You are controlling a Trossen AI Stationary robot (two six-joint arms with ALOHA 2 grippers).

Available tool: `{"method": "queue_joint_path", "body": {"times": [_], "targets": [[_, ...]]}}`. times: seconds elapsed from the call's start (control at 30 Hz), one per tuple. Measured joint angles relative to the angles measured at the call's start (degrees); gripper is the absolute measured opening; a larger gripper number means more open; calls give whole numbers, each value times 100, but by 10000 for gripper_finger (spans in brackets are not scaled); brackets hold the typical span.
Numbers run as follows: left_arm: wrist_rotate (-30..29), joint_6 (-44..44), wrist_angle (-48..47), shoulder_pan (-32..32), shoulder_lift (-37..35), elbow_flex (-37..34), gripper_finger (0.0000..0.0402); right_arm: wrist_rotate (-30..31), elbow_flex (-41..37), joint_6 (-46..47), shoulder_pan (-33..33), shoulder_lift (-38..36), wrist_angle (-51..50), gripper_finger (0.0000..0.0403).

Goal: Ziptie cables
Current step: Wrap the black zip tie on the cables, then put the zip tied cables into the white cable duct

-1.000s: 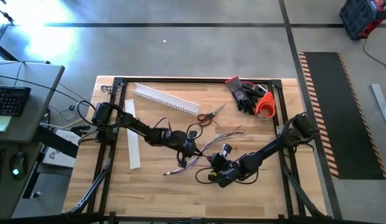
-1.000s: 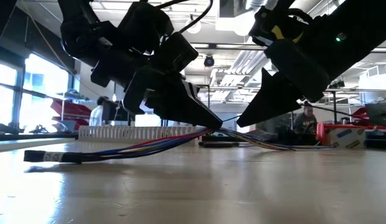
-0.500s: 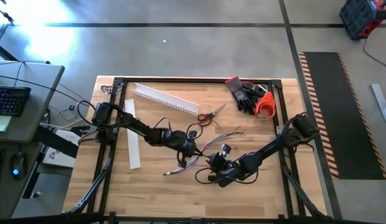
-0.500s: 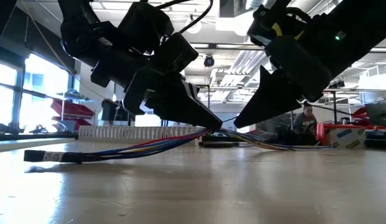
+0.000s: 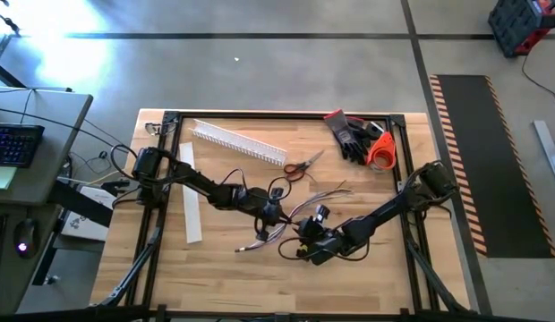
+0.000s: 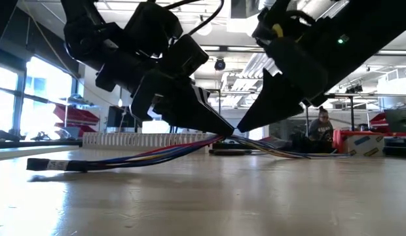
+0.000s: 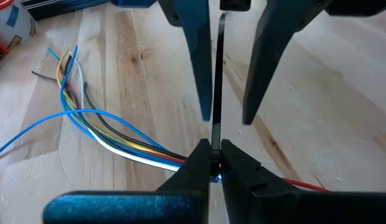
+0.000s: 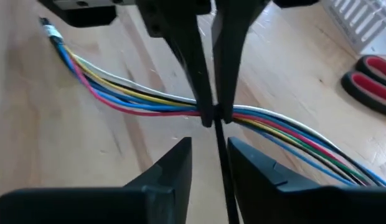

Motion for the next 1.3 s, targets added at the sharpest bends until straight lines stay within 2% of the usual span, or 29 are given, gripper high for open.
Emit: {"method": "queue_joint_path", "body": {"times": [0.13, 0.3, 0.5, 0.73, 0.83, 0.93, 1.03, 1.13, 1.23, 1.3], "targets": [[0, 1, 0, 2, 0, 0, 1, -51, 0, 1, -37, 0, 5, 60], [25, 4, -63, -4, 0, 3, 1, -49, 0, 3, -10, 0, 4, 9], [92, 57, -169, -13, -2, 33, 1, -38, 12, 688, 276, 0, -199, 3], [7, 156, -352, 9, 1, 0, 1, -189, 2, 1800, 813, -4, -931, 1], [0, 112, -323, -3, 0, 0, 2, -192, 2, 2056, 893, -4, -1131, 1], [133, 21, -273, -42, -2, 4, 20, -389, 68, 2038, 918, -44, -1339, 0], [606, -261, -293, -68, -26, 4, 61, -884, 170, 2023, 874, -152, -1651, 14], [1069, -510, -595, -63, -258, 26, 106, -1539, 201, 1977, 752, -310, -1946, 46], [892, -473, -1248, -72, -710, 33, 140, -1817, 204, 1454, 633, -458, -1946, 89], [313, -300, -1866, -48, -1105, 30, 152, -1761, 205, 771, 532, -533, -1914, 117]]}}
